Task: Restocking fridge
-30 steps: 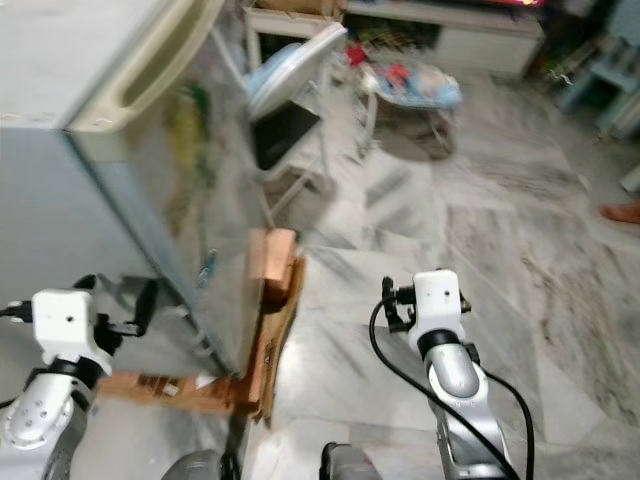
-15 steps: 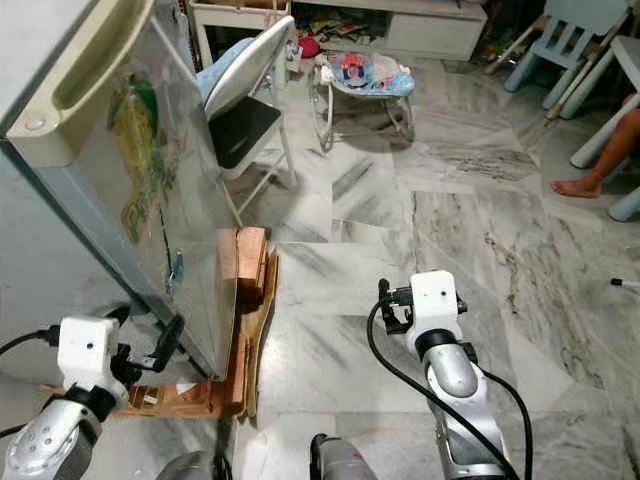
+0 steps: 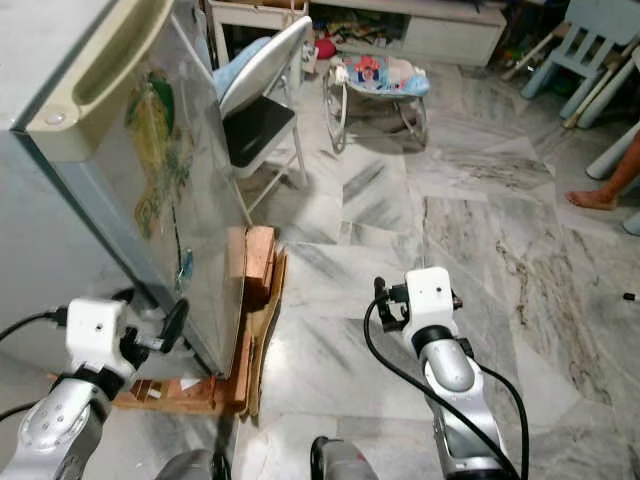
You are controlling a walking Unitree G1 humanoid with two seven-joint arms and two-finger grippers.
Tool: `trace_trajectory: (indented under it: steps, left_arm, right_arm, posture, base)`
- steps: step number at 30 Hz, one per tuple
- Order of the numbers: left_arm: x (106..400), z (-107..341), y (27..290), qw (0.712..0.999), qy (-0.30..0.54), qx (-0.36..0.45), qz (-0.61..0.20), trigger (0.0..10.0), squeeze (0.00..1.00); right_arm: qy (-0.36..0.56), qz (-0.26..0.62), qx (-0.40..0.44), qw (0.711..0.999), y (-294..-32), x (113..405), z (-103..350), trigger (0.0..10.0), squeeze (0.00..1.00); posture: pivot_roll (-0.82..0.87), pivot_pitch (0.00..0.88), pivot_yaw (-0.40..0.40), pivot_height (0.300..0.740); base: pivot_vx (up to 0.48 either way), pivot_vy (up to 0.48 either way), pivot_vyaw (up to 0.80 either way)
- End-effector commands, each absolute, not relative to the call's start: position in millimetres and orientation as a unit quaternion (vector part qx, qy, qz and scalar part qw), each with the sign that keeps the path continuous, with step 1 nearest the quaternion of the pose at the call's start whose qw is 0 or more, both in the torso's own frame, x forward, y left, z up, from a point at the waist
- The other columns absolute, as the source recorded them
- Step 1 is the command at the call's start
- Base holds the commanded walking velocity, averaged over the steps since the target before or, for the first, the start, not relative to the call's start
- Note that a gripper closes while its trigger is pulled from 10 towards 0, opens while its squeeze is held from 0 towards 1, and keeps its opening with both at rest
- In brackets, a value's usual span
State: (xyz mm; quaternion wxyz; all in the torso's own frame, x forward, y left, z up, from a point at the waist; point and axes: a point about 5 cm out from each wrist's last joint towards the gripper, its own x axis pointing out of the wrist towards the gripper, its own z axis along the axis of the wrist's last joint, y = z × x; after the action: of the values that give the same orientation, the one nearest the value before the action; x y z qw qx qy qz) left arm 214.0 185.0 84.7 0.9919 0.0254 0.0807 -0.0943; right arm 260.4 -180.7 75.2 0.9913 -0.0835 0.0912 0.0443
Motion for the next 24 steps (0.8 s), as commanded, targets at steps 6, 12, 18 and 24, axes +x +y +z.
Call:
trace_trajectory:
  steps: [6, 12, 18, 24]
  left_arm:
    - [226.8, 83.5, 184.3, 0.990, 0.084, 0.045, -0.106, 10.0, 0.00]
    - [245.1, 84.1, 177.1, 0.988, 0.085, 0.060, -0.112, 10.0, 0.00]
    - [252.5, 89.8, 172.6, 0.987, 0.073, 0.059, -0.129, 10.0, 0.00]
    - [233.7, 84.9, 169.3, 0.985, 0.086, 0.052, -0.141, 10.0, 0.00]
  right_arm:
    - [0.102, 0.034, -0.090, 0.990, -187.8, 258.9, 71.7, 10.0, 0.00]
    - [0.106, 0.034, -0.092, 0.990, -186.9, 258.4, 70.1, 10.0, 0.00]
    - [0.113, 0.034, -0.097, 0.988, -191.7, 257.1, 69.6, 10.0, 0.00]
    - [0.125, 0.025, -0.109, 0.986, -201.5, 250.0, 65.2, 10.0, 0.00]
  posture:
    - [0.03, 0.108, -0.057, 0.740]
    - [0.03, 0.113, -0.055, 0.740]
    - [0.02, 0.113, -0.056, 0.740]
    - [0.02, 0.120, -0.052, 0.740]
  base:
    - [0.000, 0.000, 0.00]
    - [0.000, 0.000, 0.00]
    - [0.000, 0.000, 0.00]
    - [0.000, 0.000, 0.00]
